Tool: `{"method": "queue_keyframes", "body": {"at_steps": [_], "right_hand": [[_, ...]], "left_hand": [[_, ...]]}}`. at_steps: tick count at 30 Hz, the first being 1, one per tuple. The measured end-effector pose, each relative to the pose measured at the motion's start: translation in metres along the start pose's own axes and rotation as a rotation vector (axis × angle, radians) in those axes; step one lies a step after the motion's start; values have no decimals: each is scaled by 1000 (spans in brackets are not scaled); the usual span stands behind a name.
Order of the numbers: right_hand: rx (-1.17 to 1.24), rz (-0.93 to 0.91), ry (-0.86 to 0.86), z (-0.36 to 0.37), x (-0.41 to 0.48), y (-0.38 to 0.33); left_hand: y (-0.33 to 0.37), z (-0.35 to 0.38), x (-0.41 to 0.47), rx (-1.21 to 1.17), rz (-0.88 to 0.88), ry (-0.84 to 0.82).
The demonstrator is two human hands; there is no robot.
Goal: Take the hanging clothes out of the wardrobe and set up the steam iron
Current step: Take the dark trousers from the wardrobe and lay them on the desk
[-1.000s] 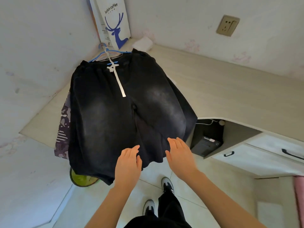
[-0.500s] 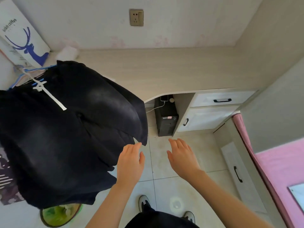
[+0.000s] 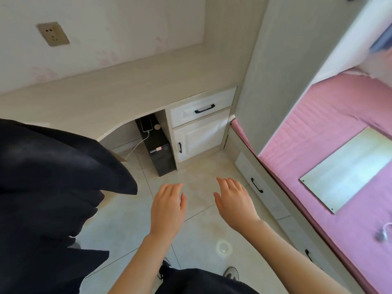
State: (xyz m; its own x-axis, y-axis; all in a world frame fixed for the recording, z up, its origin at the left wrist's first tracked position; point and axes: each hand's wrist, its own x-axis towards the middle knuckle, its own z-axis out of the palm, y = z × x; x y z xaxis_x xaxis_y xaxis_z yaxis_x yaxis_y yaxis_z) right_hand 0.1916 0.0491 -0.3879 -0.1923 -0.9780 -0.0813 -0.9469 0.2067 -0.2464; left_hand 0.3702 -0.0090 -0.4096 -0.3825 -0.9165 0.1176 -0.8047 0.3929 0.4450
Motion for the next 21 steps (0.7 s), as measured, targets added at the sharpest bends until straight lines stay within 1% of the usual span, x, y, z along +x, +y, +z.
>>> {"method": "queue_keyframes", "body": {"at_steps": [4,11,15,21], "right_hand": [[-17,90,62,-14,-34,75],[23,253,83,-28,-85,182],[46,333,72,-36,-99,222],[80,431,96,-45,-92,263]], "left_hand": [[74,42,0,-25,83,-43],[180,101,-2,-39,269,-136],[220,117,5,-54,328,-184],[253,136,41,-80,345,-204]]}}
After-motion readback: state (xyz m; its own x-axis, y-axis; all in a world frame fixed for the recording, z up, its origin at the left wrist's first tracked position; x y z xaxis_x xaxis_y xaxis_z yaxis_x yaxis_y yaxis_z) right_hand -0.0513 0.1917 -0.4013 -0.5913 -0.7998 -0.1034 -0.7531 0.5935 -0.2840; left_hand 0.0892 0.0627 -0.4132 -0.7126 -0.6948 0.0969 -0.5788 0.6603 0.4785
